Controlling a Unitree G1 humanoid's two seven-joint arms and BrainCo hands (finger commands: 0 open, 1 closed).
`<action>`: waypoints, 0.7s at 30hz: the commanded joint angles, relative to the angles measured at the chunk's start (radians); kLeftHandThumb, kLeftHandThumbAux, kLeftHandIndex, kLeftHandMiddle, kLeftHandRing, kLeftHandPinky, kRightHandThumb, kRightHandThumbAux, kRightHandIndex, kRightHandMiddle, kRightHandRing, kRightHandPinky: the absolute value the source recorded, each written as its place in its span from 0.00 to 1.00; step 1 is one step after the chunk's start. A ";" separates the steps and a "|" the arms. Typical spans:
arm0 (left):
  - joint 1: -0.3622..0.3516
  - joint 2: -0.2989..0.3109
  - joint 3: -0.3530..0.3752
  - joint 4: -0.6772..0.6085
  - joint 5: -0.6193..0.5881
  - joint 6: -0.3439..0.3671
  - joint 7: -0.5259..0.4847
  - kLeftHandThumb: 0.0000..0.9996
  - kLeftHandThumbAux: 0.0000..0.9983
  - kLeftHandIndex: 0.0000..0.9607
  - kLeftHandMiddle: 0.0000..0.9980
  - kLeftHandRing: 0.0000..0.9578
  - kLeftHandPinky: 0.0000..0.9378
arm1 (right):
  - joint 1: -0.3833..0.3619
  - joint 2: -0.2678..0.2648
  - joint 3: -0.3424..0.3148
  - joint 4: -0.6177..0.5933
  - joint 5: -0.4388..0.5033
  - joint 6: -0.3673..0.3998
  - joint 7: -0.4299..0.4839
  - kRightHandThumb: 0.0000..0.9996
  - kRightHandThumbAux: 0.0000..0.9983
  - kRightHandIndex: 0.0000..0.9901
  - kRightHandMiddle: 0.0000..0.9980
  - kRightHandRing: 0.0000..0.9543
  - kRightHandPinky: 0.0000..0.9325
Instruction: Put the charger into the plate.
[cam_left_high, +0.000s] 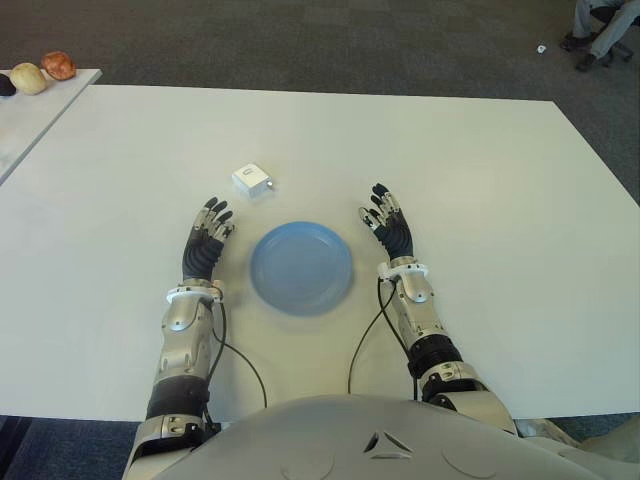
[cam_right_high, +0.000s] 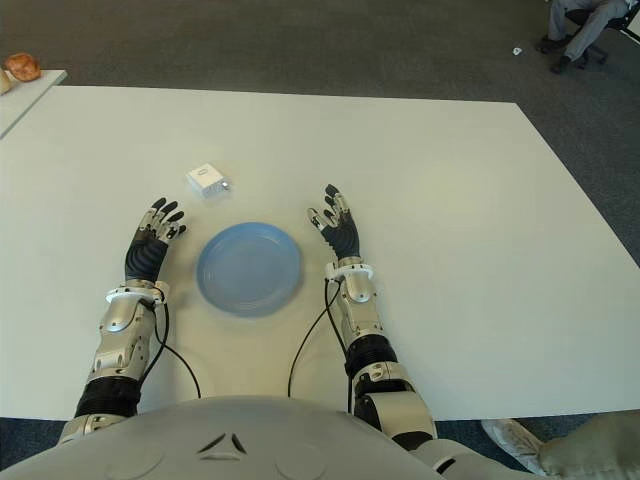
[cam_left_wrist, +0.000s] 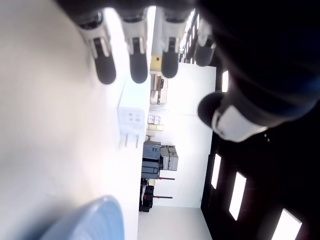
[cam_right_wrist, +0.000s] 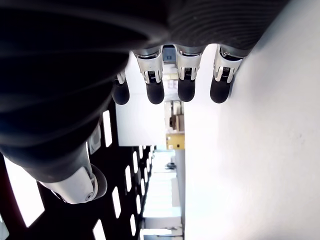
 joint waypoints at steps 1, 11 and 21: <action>0.015 0.000 -0.005 0.027 0.011 0.023 0.003 0.09 0.64 0.03 0.11 0.13 0.18 | 0.053 0.012 -0.001 0.044 0.004 0.039 -0.007 0.16 0.68 0.00 0.03 0.02 0.06; 0.008 0.012 0.003 0.016 0.011 0.038 0.008 0.11 0.64 0.02 0.11 0.13 0.17 | 0.049 0.014 0.000 0.048 0.005 0.034 -0.009 0.15 0.68 0.01 0.03 0.02 0.07; -0.086 0.066 0.060 0.016 -0.035 0.137 0.011 0.11 0.65 0.04 0.11 0.14 0.18 | 0.048 0.012 0.008 0.045 -0.005 0.031 -0.016 0.16 0.69 0.01 0.03 0.02 0.06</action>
